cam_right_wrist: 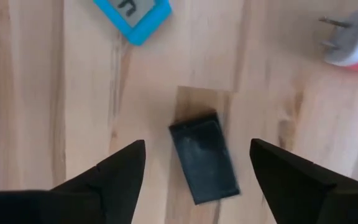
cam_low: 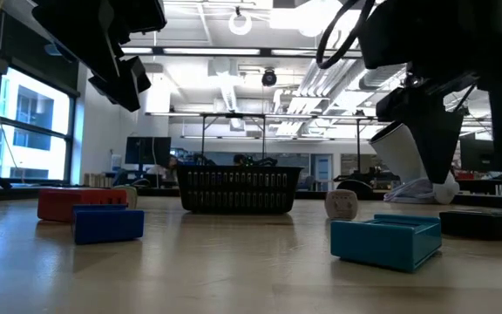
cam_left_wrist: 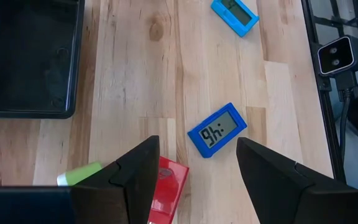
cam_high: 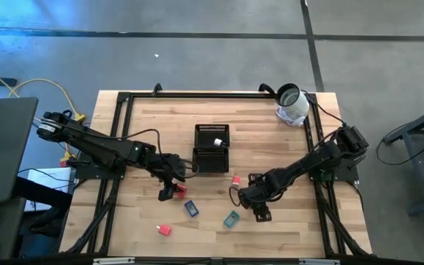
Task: Pick & Place Office items
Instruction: Put the black digital clock into the bottom black bin
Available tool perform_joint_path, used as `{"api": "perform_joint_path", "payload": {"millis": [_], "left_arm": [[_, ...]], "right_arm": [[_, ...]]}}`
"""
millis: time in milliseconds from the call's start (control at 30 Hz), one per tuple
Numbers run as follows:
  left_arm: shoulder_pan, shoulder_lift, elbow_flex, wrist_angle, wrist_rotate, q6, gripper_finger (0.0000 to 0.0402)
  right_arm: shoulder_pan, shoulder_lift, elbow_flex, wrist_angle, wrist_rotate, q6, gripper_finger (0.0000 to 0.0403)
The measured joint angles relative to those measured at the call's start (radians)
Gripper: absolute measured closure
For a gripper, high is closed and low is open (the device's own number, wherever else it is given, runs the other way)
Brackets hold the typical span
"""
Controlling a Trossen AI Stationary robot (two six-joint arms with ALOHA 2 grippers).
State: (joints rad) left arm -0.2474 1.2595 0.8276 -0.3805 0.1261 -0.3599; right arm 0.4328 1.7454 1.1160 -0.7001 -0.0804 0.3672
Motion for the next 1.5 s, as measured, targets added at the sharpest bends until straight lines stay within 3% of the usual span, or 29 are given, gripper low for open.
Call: {"api": "perform_joint_path", "payload": {"millis": [567, 700, 867, 1500], "left_arm": [[0.000, 0.000, 0.000, 0.016, 0.000, -0.005, 0.0192], [0.000, 0.000, 0.000, 0.016, 0.000, -0.005, 0.0192], [0.000, 0.000, 0.000, 0.016, 0.000, -0.008, 0.0192], [0.000, 0.000, 0.000, 0.024, 0.000, -0.007, 0.0192]], "right_arm": [[0.021, 0.107, 0.000, -0.021, 0.022, -0.001, 0.0136], [0.018, 0.107, 0.000, -0.024, 0.023, 0.001, 0.0174], [0.016, 0.107, 0.000, -0.027, 0.017, 0.002, 0.0265], [-0.007, 0.100, -0.001, -0.051, 0.041, 0.021, 0.0268]]}}
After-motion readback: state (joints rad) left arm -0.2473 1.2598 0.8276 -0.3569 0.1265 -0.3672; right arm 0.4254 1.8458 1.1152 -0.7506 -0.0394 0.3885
